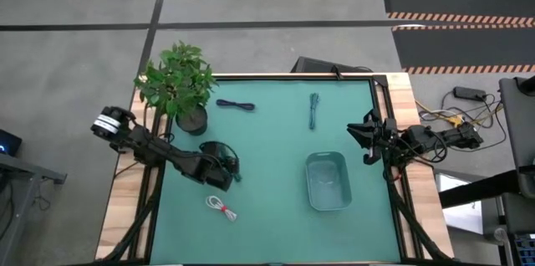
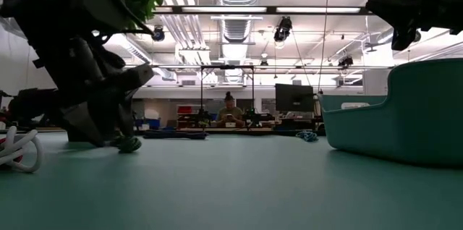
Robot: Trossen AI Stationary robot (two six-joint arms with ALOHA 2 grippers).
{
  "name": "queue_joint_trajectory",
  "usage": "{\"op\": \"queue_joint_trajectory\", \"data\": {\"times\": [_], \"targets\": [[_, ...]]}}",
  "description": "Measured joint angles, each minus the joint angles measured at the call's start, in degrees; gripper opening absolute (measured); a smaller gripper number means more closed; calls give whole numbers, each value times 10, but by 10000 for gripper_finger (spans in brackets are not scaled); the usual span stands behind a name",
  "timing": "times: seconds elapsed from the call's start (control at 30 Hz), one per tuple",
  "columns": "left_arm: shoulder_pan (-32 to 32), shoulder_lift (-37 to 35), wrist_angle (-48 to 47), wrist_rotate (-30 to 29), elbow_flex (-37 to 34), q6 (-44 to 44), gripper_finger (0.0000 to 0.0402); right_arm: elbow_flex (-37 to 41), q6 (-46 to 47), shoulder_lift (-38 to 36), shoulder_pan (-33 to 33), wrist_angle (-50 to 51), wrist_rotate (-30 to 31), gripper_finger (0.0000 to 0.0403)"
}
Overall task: Pick and place USB-C Cables
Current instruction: Put the green charger cable into the blue bin
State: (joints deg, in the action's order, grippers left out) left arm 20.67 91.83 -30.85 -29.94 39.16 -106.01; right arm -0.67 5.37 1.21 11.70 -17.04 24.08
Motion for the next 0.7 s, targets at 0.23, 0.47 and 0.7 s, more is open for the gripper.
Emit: {"op": "queue_joint_trajectory", "data": {"times": [0.23,0.47,0.7], "targets": [[0,-1,-39,24,-1,3,159,0,0,0,0,0,0,57],[1,-1,-46,26,-3,3,52,0,0,0,0,0,0,57],[1,-12,-42,26,1,27,20,0,0,0,0,0,0,57]]}}
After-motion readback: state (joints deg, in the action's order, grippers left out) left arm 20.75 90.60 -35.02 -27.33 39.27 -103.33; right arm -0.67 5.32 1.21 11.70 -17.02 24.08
